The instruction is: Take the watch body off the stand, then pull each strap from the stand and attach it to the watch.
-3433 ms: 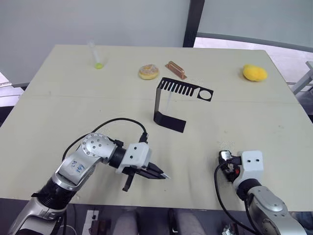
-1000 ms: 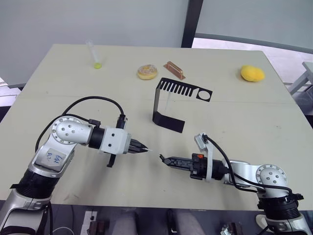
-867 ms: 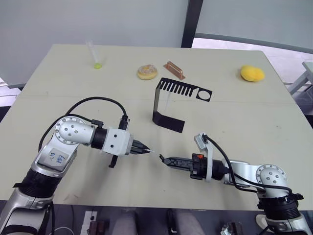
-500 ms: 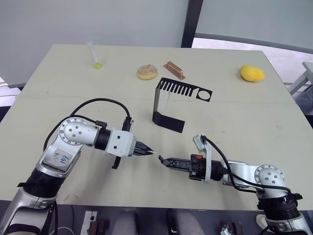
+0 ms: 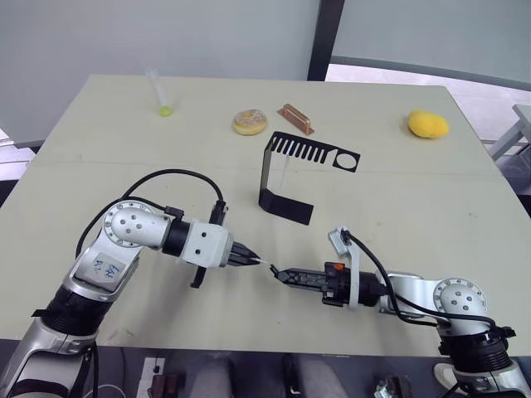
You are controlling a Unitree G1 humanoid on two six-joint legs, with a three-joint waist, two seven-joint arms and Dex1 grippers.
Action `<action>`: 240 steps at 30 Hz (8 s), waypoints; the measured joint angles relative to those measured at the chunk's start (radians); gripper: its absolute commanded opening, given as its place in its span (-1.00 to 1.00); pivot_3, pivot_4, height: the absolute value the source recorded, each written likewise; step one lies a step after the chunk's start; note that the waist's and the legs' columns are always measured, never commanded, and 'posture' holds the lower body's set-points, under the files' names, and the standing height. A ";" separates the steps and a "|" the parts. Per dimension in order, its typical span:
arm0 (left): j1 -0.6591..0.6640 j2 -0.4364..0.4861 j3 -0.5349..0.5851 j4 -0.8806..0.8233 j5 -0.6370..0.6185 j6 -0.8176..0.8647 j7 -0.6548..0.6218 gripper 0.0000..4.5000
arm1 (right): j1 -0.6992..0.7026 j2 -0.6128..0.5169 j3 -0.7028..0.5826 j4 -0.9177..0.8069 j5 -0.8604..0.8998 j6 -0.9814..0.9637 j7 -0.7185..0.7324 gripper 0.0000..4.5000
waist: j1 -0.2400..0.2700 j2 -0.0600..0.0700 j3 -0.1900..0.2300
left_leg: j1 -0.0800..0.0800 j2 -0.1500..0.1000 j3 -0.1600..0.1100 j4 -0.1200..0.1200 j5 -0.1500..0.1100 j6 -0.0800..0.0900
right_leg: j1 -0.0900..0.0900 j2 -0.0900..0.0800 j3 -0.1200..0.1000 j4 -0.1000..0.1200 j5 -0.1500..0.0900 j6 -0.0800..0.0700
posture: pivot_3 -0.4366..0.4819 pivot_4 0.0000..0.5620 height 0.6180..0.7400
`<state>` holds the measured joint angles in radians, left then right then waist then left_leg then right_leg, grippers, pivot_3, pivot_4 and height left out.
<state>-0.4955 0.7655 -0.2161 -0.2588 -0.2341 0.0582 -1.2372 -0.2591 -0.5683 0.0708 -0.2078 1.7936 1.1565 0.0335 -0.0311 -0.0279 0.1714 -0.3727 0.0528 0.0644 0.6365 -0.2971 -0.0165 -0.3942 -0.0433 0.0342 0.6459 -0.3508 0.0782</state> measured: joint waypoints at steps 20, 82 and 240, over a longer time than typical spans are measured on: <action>0.003 -0.022 -0.020 0.000 0.026 0.016 0.007 -1.00 | -0.005 -0.001 0.000 -0.004 -0.003 0.000 0.000 -0.34 | 0.000 0.000 0.000 | 0.000 0.000 0.000 0.000 0.000 0.000 | 0.000 0.000 0.000 0.000 0.000 0.000 | -0.05 -0.47 1.00; -0.082 -0.065 -0.136 -0.044 0.205 0.115 -0.008 -1.00 | -0.004 -0.022 0.009 -0.009 -0.035 0.003 0.002 -0.34 | 0.001 0.000 0.000 | -0.001 0.000 0.000 0.000 0.000 0.001 | 0.000 0.000 0.000 -0.001 0.000 0.000 | -0.05 -0.47 1.00; 0.281 -0.052 0.082 -0.193 0.030 0.071 0.254 -1.00 | -0.044 -0.009 0.043 -0.332 -0.835 -0.128 0.612 -0.34 | 0.001 0.001 0.001 | 0.001 0.001 0.001 0.001 -0.002 0.001 | 0.001 -0.001 -0.001 0.000 -0.001 -0.001 | -0.05 -0.47 1.00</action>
<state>-0.2143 0.7132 -0.1343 -0.4520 -0.2046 0.1292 -0.9832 -0.3034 -0.5768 0.1138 -0.5397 0.9586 1.0284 0.6452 -0.0304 -0.0266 0.1724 -0.3714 0.0533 0.0650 0.6375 -0.2988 -0.0152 -0.3934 -0.0443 0.0328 0.6462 -0.3513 0.0772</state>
